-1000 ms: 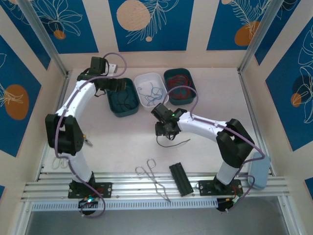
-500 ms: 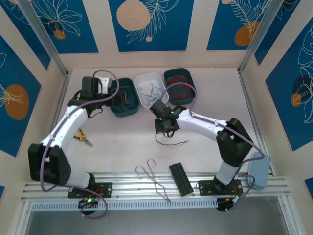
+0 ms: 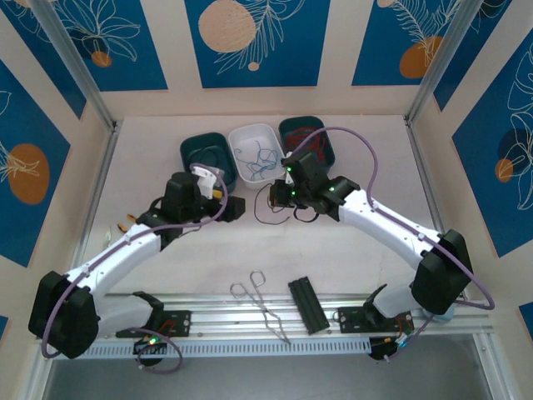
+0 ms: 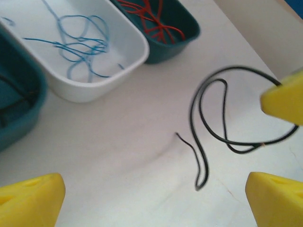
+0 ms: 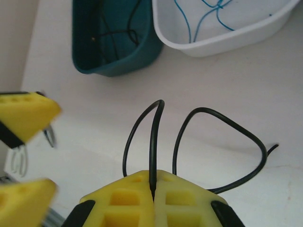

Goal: Untangle the cables

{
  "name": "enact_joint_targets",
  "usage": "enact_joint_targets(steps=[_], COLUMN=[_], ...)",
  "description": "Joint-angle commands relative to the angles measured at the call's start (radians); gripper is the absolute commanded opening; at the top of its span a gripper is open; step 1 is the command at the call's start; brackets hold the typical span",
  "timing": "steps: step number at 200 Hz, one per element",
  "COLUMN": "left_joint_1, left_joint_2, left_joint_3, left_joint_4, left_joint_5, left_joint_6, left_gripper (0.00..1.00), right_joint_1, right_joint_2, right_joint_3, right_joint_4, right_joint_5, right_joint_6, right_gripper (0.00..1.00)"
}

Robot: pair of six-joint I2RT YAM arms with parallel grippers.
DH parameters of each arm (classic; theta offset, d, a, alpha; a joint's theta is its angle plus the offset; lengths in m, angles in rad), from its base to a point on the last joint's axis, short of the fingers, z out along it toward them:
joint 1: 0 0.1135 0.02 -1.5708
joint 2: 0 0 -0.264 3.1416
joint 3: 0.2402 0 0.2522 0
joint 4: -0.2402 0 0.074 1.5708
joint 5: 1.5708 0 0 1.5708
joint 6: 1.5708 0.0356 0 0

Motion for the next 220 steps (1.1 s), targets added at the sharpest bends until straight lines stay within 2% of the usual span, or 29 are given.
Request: enact_joint_targets(steps=[1,18,40,68,135,153,170,182,220], left_joint_1=[-0.048,-0.078,-0.086,-0.087,-0.086,-0.088,-0.087,-0.087,-0.088], left_joint_2=[0.003,0.021,0.053,0.057,0.112,0.112,0.099,0.079,0.004], left_joint_3=[-0.031,-0.026,-0.009,-0.023,0.022,0.019,0.020,0.023,0.083], left_joint_4=[0.143,0.159,0.156,0.226,0.230,0.219,0.215,0.215,0.158], left_joint_5=[-0.004,-0.012,-0.040,-0.100,-0.059,-0.063,-0.077,-0.093,-0.090], left_joint_6=[-0.062,-0.065,-0.089,-0.168,-0.184,-0.182,-0.181,-0.173,-0.121], left_gripper=[0.94,0.90,0.80,0.61,0.59,0.45,0.17,0.01,0.00], right_joint_1=[-0.004,-0.004,-0.006,-0.003,0.014,0.014,0.016,0.018,0.021], right_joint_2=[-0.037,-0.046,-0.056,-0.077,-0.086,-0.086,-0.079,-0.067,-0.013], right_joint_3=[-0.020,-0.025,-0.038,-0.066,-0.077,-0.075,-0.071,-0.064,-0.055], right_joint_4=[0.084,0.101,0.135,0.182,0.236,0.227,0.199,0.163,0.086], right_joint_5=[-0.092,-0.111,-0.153,-0.196,-0.237,-0.227,-0.198,-0.161,-0.044], right_joint_6=[0.024,0.027,0.026,0.001,-0.040,-0.043,-0.046,-0.048,-0.020], right_gripper=[0.00,0.00,0.00,0.00,0.00,0.00,0.00,0.01,0.10])
